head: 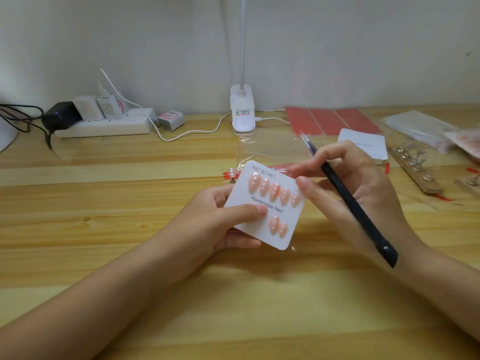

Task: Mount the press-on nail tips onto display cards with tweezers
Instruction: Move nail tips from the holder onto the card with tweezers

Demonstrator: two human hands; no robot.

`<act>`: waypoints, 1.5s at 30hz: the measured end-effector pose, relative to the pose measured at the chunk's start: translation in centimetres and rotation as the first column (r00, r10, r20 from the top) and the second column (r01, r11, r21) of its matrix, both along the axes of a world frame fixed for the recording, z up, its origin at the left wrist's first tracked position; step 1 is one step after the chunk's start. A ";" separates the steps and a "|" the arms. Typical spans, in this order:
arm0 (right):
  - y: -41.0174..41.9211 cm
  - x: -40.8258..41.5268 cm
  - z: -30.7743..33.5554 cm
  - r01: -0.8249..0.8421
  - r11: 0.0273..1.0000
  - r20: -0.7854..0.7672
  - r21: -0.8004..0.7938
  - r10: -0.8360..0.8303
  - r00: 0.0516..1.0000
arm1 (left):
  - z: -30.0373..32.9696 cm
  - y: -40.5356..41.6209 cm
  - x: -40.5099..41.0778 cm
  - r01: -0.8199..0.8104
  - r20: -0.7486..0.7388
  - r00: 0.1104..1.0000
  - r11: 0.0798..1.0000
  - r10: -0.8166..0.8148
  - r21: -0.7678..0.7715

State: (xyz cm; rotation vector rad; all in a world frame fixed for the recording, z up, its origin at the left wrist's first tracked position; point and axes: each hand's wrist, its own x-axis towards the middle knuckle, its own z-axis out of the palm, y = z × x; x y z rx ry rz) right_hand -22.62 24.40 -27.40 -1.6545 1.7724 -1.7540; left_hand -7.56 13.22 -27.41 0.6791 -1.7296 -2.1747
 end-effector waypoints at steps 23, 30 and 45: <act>-0.2 0.2 -2.6 -0.023 0.994 -0.590 -0.104 -0.043 0.806 | -0.1 0.3 -0.4 -0.098 0.020 0.995 0.994 0.097 0.050; -0.3 0.0 -2.6 -0.004 0.985 -0.703 -0.170 -0.118 0.701 | -0.2 0.4 -0.4 -0.092 0.003 0.996 0.995 0.092 0.044; -0.2 0.3 -2.7 -0.076 0.988 -0.246 -0.136 0.040 0.968 | -0.4 0.6 -0.4 -0.082 -0.019 0.996 0.997 0.082 0.010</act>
